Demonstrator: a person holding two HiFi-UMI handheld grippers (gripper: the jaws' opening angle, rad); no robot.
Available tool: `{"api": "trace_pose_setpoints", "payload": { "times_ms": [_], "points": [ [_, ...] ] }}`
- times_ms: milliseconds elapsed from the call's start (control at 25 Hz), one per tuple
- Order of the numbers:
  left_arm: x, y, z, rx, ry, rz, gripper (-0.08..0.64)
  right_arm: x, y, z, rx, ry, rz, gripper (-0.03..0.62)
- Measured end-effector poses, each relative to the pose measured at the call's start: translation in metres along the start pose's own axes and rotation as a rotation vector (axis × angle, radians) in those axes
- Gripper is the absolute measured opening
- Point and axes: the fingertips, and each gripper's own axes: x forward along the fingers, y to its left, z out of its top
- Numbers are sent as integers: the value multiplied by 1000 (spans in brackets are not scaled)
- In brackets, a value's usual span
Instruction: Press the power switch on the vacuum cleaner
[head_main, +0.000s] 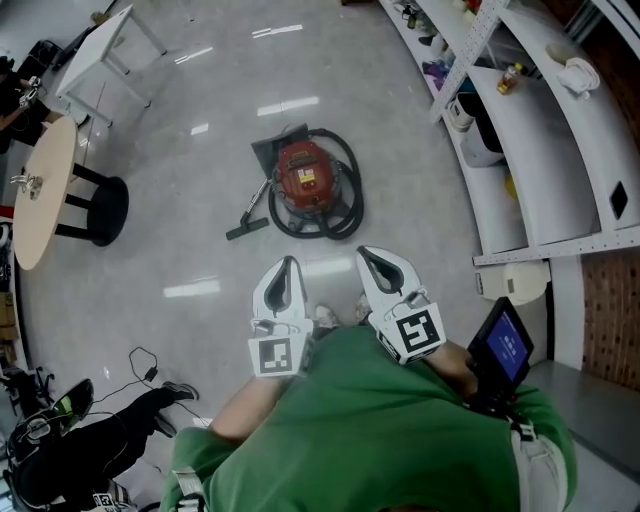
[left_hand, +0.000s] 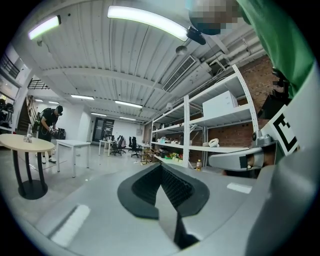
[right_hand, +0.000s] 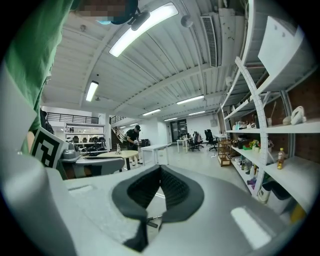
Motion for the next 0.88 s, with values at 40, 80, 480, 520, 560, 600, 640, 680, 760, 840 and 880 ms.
{"api": "trace_pose_setpoints", "payload": {
  "times_ms": [40, 80, 480, 520, 560, 600, 640, 680, 760, 840, 880],
  "points": [
    [3, -3, 0, -1, 0, -2, 6, -1, -4, -2, 9, 1, 1, 3],
    [5, -6, 0, -3, 0, -2, 6, -2, -6, -3, 20, 5, 2, 3],
    [15, -8, -2, -3, -4, -3, 6, 1, -17, -4, 45, 17, 2, 2],
    [16, -8, -3, -4, -3, -2, 6, 1, -18, -5, 45, 20, -2, 2],
    [17, -8, -4, -5, -2, -2, 6, 1, -19, -6, 41, 23, -5, 2],
    [17, -8, -5, -6, 0, -2, 6, 1, -20, -7, 33, 26, -7, 2],
    [17, -8, -5, -7, 2, -1, 6, 1, -21, -8, 26, 26, -7, 2],
    [17, -8, -6, -6, 4, 0, 6, 2, -22, -8, 22, 25, -7, 2],
    [17, -8, -6, -6, 9, 2, 6, 2, -23, -9, 22, 24, -11, 2],
    [17, -8, -7, -11, 12, 2, 6, 1, -24, -9, 26, 28, -15, 2],
    [17, -9, -7, -13, 12, 2, 6, 1, -24, -10, 28, 31, -16, 2]
  ]
}}
